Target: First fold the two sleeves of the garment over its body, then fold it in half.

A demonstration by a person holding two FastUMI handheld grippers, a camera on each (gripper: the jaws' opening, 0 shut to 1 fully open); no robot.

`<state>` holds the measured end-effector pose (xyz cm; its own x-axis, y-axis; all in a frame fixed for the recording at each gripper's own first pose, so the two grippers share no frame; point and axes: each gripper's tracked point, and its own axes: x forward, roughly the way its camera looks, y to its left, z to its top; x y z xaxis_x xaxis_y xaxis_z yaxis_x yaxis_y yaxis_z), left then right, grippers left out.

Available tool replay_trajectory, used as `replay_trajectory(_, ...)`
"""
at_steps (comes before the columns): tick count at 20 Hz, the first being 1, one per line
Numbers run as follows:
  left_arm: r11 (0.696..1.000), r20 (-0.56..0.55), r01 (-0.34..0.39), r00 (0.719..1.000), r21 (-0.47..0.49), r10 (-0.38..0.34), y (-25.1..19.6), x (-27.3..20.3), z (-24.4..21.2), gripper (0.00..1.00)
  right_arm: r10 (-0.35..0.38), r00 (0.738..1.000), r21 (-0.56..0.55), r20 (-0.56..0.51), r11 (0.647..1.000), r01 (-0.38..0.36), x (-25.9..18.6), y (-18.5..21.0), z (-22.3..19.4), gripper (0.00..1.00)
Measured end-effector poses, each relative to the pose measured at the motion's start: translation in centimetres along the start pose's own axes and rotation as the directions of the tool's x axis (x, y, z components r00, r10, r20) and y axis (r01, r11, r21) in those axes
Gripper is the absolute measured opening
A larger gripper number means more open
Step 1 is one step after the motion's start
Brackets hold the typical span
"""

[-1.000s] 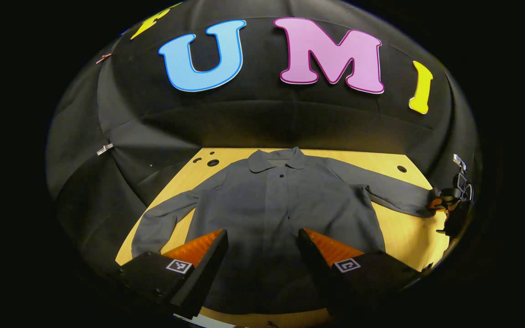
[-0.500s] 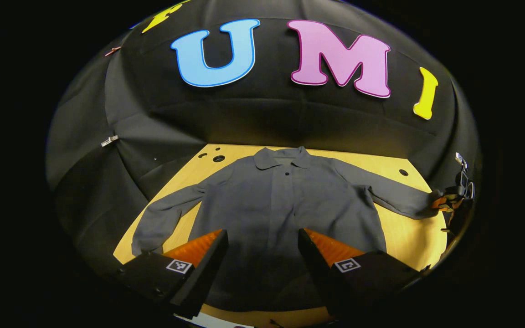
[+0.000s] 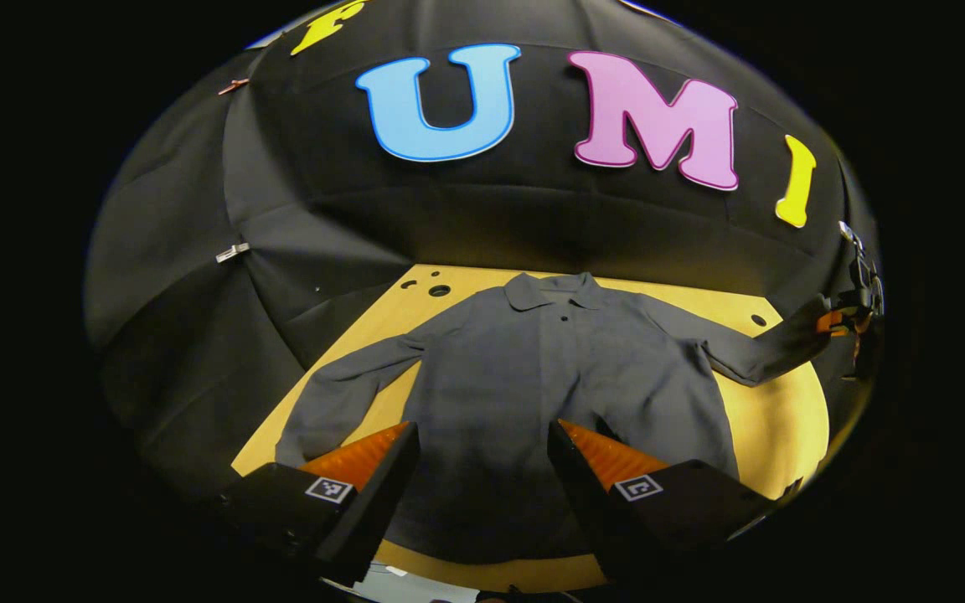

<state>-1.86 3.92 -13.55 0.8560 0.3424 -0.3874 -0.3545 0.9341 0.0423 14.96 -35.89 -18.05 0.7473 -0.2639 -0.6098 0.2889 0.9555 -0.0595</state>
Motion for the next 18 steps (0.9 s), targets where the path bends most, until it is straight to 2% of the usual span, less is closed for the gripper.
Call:
replay_trajectory(5,0.997,-0.003,-0.053,0.999,-0.059,0.052,4.5,-0.2,-0.9,0.97,0.096,0.993,-0.103,0.069,0.991,-0.088,-5.1,4.9,5.0,0.05)
replay_trajectory(11,0.984,-0.015,-0.117,0.993,-0.138,0.116,8.3,-0.9,-2.1,0.98,0.249,0.963,-0.235,0.102,0.947,-0.220,-10.8,10.9,11.3,0.05)
replay_trajectory(14,0.976,-0.017,-0.124,0.992,-0.177,0.122,9.4,-1.3,-2.7,0.98,0.324,0.942,-0.283,0.088,0.915,-0.288,-11.6,17.0,11.5,0.05)
replay_trajectory(15,0.977,-0.025,-0.106,0.994,-0.187,0.103,9.3,-1.2,-3.1,0.97,0.349,0.933,-0.298,0.082,0.902,-0.312,-12.1,19.0,11.4,0.05)
replay_trajectory(18,0.971,-0.037,-0.113,0.993,-0.209,0.108,10.5,-0.9,-3.8,0.98,0.431,0.901,-0.334,0.047,0.857,-0.392,-12.7,26.1,10.2,0.05)
